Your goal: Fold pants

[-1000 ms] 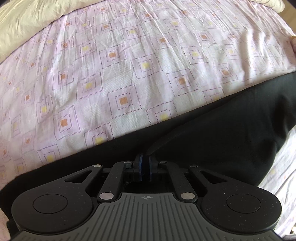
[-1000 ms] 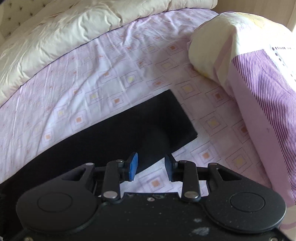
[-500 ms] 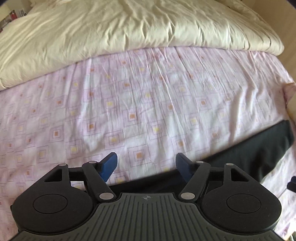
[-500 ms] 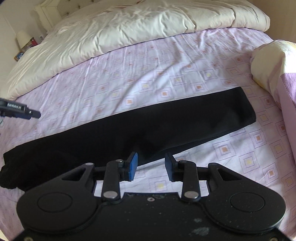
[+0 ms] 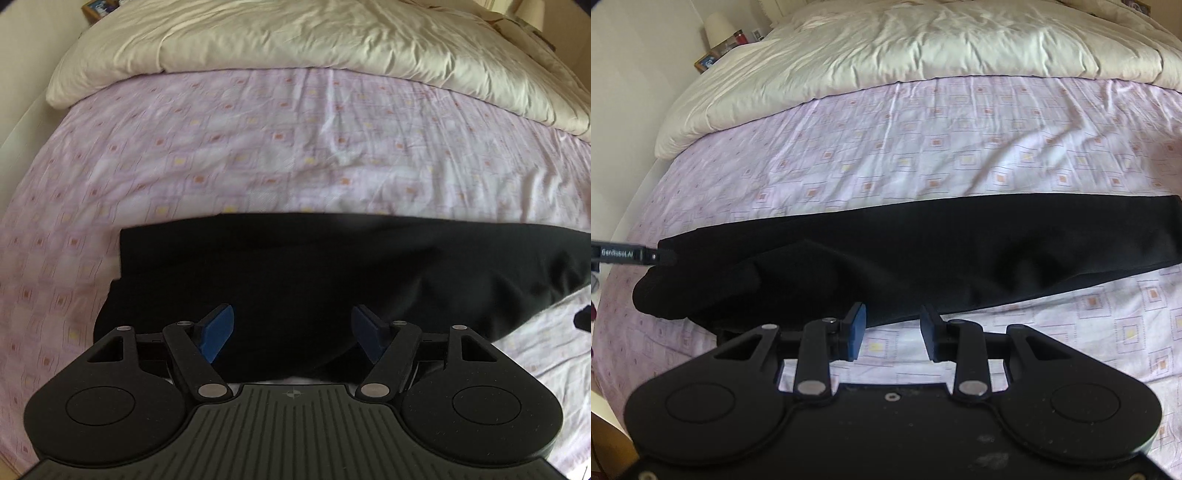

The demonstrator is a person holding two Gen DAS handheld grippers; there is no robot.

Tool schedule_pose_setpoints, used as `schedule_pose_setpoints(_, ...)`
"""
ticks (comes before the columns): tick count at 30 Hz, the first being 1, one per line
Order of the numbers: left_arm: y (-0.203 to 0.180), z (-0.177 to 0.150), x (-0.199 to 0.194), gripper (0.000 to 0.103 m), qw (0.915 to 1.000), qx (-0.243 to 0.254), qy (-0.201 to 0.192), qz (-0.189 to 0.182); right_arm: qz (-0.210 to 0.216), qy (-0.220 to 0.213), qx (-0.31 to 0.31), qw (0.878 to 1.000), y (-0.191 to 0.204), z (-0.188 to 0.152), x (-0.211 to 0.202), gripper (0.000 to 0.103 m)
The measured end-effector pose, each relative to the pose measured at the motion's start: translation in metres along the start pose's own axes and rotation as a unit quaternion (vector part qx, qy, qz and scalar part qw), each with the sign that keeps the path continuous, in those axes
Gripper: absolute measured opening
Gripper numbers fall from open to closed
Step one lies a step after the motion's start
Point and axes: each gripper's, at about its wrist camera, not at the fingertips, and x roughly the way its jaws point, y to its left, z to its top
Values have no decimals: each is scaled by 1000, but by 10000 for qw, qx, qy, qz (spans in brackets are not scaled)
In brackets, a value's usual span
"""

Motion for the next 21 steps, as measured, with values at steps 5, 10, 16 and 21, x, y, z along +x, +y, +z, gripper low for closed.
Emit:
schedule_pose_setpoints(5,41,-33,4,69,9998,39,23,-176,170,-22,-304,9994,68,12,22,36)
schedule_pose_setpoints(10,67,-49,32,69,9976,370,284,-506,335,22,-679,9971,140,28,54,36)
schedule_pose_setpoints(16,97,-35,60,69,9959,570,357,-599,514,245,-1323,9896,213,48,95,38)
schedule_pose_setpoints(21,114,-14,68,69,9955,485,378,-719,583,436,-1846,9801,251,65,129,43)
